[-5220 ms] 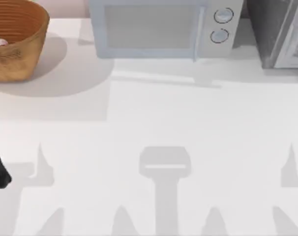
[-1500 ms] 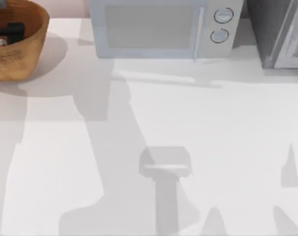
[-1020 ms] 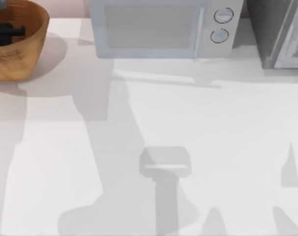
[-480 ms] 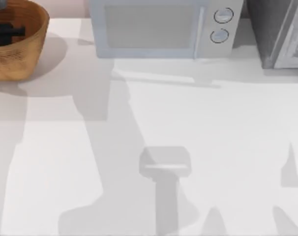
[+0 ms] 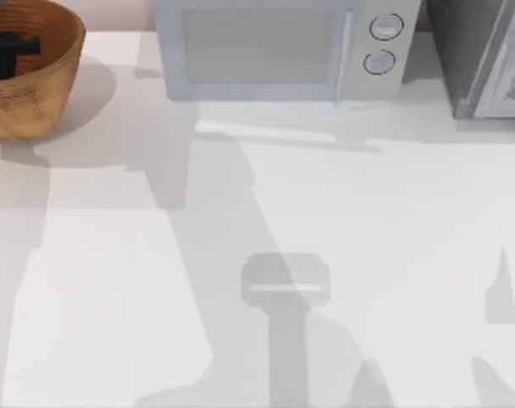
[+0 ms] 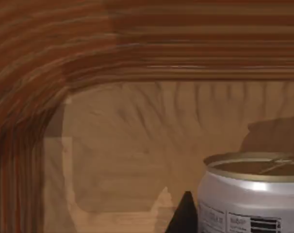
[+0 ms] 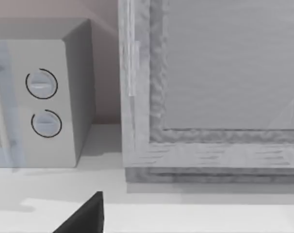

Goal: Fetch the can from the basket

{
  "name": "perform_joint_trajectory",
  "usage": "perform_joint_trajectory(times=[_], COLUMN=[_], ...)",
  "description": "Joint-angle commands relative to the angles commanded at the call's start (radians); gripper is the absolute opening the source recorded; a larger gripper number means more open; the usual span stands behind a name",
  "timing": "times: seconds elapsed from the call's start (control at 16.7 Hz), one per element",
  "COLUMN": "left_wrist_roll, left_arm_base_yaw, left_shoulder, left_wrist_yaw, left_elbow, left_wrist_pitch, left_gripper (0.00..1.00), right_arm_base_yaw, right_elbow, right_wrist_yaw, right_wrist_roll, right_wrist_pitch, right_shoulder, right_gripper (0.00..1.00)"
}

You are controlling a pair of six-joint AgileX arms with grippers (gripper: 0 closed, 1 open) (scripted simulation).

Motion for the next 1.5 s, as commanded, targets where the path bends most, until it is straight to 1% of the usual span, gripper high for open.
perform_joint_trajectory(times=[0.18,0.42,0.9,1.14,1.32,1.5], left_wrist_roll=[-0.01,-0.03,-0.08,-0.105,-0.121,-0.131], left_arm_base_yaw=[-0.011,-0.029,-0.071,-0.092,-0.104,-0.113], left_shoulder=[-0.207,-0.62,-1.624,-2.058,-2.293,-2.434], left_wrist_yaw=[-0.007,-0.023,-0.062,-0.079,-0.089,-0.095], left_elbow=[-0.199,-0.549,-1.435,-1.85,-2.077,-2.213], left_wrist_pitch=[0.081,0.239,0.616,0.789,0.891,0.96], left_gripper=[0.0,0.0,0.0,0.0,0.0,0.0], right_arm_base_yaw=[0.0,0.0,0.0,0.0,0.0,0.0], right_elbow=[0.0,0.0,0.0,0.0,0.0,0.0], right_wrist_yaw=[0.0,0.0,0.0,0.0,0.0,0.0], right_wrist_roll=[0.0,0.0,0.0,0.0,0.0,0.0], right_wrist_pitch=[0.0,0.0,0.0,0.0,0.0,0.0], right_shoulder=[0.0,0.0,0.0,0.0,0.0,0.0], right_gripper=[1.0,1.0,1.0,1.0,1.0,1.0])
